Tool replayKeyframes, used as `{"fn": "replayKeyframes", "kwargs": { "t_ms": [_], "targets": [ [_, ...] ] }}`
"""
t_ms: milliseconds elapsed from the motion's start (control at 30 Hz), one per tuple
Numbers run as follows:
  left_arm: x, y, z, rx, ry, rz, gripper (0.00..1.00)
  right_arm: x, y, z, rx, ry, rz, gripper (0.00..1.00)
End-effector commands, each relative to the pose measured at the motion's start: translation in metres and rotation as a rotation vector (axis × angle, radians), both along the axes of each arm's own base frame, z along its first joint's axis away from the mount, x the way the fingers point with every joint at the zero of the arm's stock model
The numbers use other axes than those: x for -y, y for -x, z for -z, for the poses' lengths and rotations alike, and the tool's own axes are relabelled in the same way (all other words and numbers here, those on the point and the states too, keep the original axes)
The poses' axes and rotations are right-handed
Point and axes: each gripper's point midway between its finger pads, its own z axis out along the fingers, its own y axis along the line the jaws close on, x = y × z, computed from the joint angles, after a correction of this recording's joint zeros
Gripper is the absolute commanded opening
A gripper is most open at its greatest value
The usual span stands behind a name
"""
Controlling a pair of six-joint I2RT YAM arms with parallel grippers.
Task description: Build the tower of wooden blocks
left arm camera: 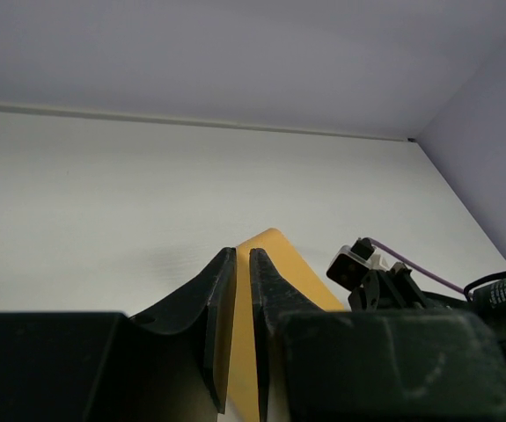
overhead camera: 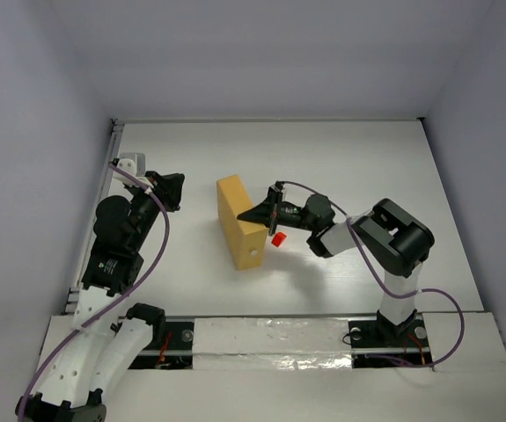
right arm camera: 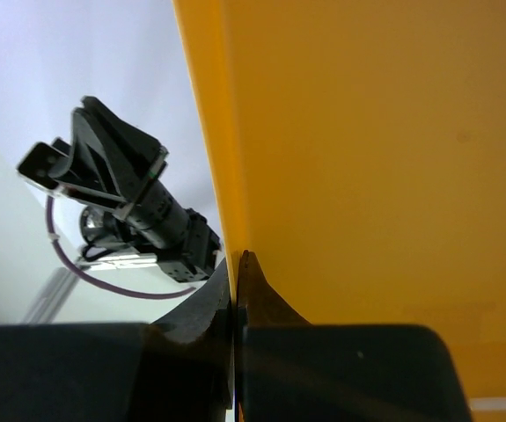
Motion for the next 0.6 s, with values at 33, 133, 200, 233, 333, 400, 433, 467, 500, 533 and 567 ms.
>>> {"fn": "replayKeyframes", "kwargs": {
  "t_ms": [33,133,200,233,333,400,433,467,500,533,567],
  "targets": [
    [0.0,-0.004,-0.006,0.027,0.007,-0.003,0.09,0.03,0.021,-0.091,0.245,-0.333,-0.005,0.0],
    [0.0,-0.004,-0.005,0.027,0.007,-0.003,0.09,0.026,0.016,-0.08,0.237,-0.314,-0.001,0.0],
    [0.0,-0.005,-0.005,0.026,0.007,-0.003,0.09,0.02,0.008,-0.06,0.184,-0.282,-0.045,0.0],
    [0.0,-0.005,-0.005,0.024,0.007,-0.004,0.08,0.017,0.007,-0.052,0.166,-0.268,-0.06,0.0],
    [-0.003,-0.004,-0.005,0.028,0.006,-0.016,0.08,0.023,0.015,-0.074,0.249,-0.296,-0.05,0.0],
    [-0.002,-0.005,-0.004,0.026,0.006,-0.015,0.08,0.022,0.014,-0.083,0.282,-0.312,-0.05,0.0],
    [-0.001,-0.005,-0.006,0.03,0.007,-0.01,0.08,0.021,0.012,-0.088,0.286,-0.326,-0.048,0.0],
    [0.0,-0.006,-0.004,0.025,0.005,-0.006,0.08,0.02,0.009,-0.089,0.271,-0.331,-0.05,0.0],
    [0.0,-0.006,-0.004,0.022,0.004,-0.006,0.08,0.019,0.008,-0.091,0.281,-0.337,-0.05,0.0],
    [0.0,-0.006,-0.001,0.014,0.003,-0.007,0.08,0.018,0.007,-0.095,0.293,-0.344,-0.049,0.0],
    [-0.002,-0.006,-0.002,0.018,0.002,-0.013,0.08,0.017,0.006,-0.092,0.284,-0.34,-0.05,0.0]
  ]
}}
